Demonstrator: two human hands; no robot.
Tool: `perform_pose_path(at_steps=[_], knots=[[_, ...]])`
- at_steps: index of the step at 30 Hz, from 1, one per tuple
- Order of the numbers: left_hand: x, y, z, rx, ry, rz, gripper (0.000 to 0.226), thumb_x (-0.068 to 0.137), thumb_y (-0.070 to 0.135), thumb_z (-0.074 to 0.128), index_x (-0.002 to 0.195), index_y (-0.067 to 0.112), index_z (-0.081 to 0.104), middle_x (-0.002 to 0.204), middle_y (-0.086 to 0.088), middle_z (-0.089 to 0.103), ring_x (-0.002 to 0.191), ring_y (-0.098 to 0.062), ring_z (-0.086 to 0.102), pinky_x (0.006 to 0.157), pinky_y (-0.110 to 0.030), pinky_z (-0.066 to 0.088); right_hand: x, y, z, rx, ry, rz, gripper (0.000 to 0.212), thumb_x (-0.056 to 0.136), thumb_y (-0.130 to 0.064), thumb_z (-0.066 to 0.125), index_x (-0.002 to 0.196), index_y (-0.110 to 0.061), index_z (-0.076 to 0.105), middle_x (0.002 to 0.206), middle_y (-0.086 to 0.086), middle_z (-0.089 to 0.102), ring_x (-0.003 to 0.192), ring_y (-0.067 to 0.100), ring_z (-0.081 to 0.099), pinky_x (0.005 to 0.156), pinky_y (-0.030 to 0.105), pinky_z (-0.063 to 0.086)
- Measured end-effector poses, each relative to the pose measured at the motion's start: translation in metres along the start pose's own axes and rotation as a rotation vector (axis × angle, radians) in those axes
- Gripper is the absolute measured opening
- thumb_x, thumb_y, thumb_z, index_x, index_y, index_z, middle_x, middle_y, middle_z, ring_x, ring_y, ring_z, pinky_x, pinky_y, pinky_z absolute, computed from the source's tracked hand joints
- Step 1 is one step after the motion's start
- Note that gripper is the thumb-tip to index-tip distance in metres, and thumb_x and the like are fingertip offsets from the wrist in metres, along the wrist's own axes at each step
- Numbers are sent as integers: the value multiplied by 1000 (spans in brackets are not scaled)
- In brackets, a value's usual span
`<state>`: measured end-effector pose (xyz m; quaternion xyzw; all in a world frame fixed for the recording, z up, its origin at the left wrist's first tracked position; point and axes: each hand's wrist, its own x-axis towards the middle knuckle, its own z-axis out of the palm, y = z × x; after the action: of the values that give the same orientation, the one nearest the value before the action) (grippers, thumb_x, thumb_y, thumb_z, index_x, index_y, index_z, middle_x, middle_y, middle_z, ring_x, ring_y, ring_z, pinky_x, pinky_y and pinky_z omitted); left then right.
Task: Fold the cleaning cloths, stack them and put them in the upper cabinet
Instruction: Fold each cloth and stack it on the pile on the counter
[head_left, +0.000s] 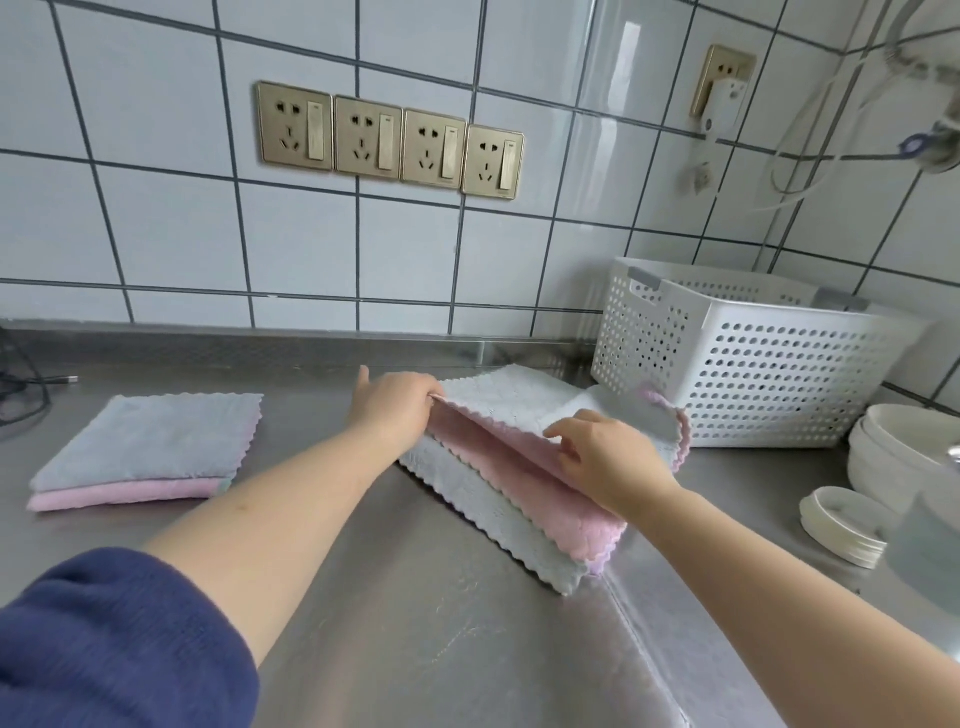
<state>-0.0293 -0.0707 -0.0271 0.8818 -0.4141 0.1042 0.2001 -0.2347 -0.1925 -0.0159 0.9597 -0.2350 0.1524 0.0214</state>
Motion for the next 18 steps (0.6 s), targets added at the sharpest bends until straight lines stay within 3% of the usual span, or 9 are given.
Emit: perform_pose_path(at_steps=[3, 7, 10, 12, 16, 18], knots=[[-7, -3, -13, -2, 56, 79, 33, 97, 13, 37, 114, 28, 62, 122, 6, 63, 117, -17, 54, 117, -45, 6, 1, -5, -8, 53, 71, 24, 24, 92, -23, 45, 104, -21, 67, 107, -1, 60, 86, 21, 61, 71, 37, 54], [-25, -18, -39, -1, 207, 243, 29, 97, 11, 41, 117, 20, 61, 128, 4, 61, 127, -12, 49, 117, -47, 7, 1, -19, -30, 56, 191, 50, 23, 95, -20, 40, 107, -16, 59, 103, 3, 64, 79, 25, 62, 64, 35, 52], [-45, -44, -58, 43, 362, 417, 22, 92, 6, 48, 103, 13, 66, 107, -3, 70, 98, -21, 67, 114, -50, 15, -8, -35, -43, 69, 167, 38, 22, 96, -20, 42, 111, -16, 56, 98, 4, 67, 81, 26, 63, 62, 33, 51], [-63, -61, -70, 75, 406, 459, 26, 90, 11, 40, 98, 14, 64, 93, 0, 70, 78, -22, 67, 111, -49, 25, -19, -47, -47, 95, 118, -4, 22, 93, -19, 45, 112, -17, 57, 99, 3, 68, 83, 25, 64, 69, 38, 54], [-117, -84, -89, 130, 337, 559, 28, 87, 15, 35, 99, 18, 61, 85, 4, 64, 74, -18, 61, 99, -41, 45, -50, -70, -45, 174, 26, -72, 26, 88, -14, 50, 109, -16, 64, 107, 0, 64, 95, 22, 61, 79, 33, 50], [-144, -91, -91, 110, 228, 561, 27, 87, 17, 35, 101, 21, 57, 84, 3, 62, 74, -19, 60, 82, -36, 50, -65, -75, -40, 179, -25, -77, 25, 86, -14, 50, 106, -17, 66, 102, -2, 61, 98, 21, 59, 74, 27, 42]])
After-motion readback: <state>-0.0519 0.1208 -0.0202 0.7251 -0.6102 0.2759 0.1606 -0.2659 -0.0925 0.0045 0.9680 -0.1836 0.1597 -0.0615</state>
